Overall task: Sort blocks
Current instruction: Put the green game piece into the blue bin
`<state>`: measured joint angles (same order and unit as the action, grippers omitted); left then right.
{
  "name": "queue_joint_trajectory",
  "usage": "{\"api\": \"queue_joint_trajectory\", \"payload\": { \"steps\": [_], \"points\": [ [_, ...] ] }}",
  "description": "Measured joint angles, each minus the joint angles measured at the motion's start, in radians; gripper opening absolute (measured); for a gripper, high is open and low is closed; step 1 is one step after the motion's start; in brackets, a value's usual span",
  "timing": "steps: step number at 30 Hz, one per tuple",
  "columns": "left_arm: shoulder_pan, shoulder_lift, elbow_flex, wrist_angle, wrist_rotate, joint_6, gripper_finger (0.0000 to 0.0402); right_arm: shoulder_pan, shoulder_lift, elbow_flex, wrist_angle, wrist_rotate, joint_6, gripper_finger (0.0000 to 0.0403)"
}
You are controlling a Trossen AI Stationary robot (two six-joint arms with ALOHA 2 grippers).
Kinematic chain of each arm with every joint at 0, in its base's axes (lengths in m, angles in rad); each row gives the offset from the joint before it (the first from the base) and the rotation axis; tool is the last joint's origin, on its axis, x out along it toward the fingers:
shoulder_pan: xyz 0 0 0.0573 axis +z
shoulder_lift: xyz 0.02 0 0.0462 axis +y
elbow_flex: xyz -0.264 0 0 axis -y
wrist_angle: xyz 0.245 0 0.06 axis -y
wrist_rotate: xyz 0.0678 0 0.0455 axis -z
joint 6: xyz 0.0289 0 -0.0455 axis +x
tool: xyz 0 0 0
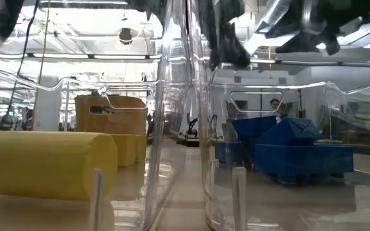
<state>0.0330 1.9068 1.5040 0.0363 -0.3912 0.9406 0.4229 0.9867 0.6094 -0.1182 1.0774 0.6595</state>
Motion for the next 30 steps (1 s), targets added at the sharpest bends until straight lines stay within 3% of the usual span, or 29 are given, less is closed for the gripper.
{"api": "queue_joint_trajectory", "payload": {
  "steps": [8,30],
  "points": [
    [-0.027,0.0,0.0,0.1,-0.067,0.102,0.0141,-0.08,0.016,0.0,0.233,-0.068,-0.146,0.0275],
    [-0.07,0.0,-0.001,0.211,-0.041,0.2,0.0141,-0.184,0.016,0.003,0.283,-0.225,-0.218,0.027]
  ]
}}
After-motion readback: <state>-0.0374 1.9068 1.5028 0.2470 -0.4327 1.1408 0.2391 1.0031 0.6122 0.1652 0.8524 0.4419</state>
